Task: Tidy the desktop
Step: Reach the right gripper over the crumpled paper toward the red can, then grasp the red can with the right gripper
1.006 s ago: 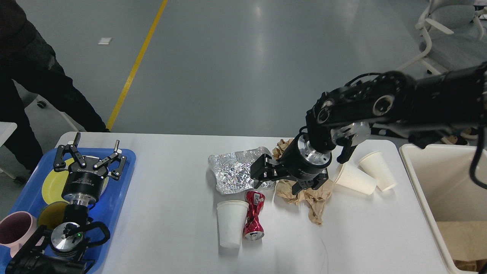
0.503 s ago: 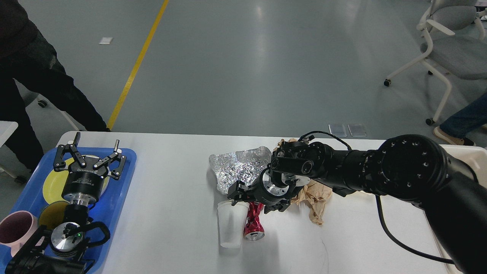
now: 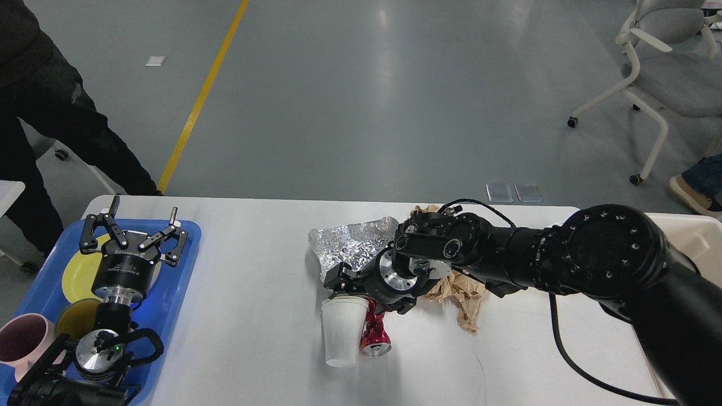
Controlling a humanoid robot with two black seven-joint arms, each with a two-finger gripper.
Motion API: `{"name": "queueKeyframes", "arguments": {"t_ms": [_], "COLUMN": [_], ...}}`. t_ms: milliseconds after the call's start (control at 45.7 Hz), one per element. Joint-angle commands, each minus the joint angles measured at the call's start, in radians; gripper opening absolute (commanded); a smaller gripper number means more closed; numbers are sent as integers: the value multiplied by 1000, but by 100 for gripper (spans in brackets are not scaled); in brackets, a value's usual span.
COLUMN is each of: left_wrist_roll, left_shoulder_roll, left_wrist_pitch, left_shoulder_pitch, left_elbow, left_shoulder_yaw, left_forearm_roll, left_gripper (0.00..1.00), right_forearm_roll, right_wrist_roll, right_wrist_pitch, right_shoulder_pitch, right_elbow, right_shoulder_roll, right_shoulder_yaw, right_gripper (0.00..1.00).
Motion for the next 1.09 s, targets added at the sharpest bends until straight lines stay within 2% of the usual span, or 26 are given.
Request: {"name": "queueKeyframes", "arguments": {"t_ms": [0,153,656,853,984,1072], "left_wrist_roll": [-1,-1,-1,-1,-1,-1], "left_shoulder_roll": [0,0,0,0,0,0], "left_wrist_pitch": [0,0,0,0,0,0], "left_shoulder_pitch": [0,0,0,0,0,0], "left_elbow": [0,0,0,0,0,0], "left_shoulder_yaw": [0,0,0,0,0,0], "left_forearm_roll": [0,0,0,0,0,0], "left_gripper": [96,96,96,96,96,96], "right_forearm_roll": [0,-1,-4,-4,-6,-12], "right_wrist_roll": [5,5,10,11,18,18], "right_wrist_pitch": [-15,-64,-174,-183,-189,-189], "right_shoulder_pitch": [-31,-77,-169,-181,-191,-192], "right_elbow": [2,2,25,25,35,38], "right_shoulder_roll": [-1,-1,-4,-4,-6,-6], "right_shoulder_yaw": [17,104,127,143,144,144], "right_gripper": [100,99,96,95,88,75]}}
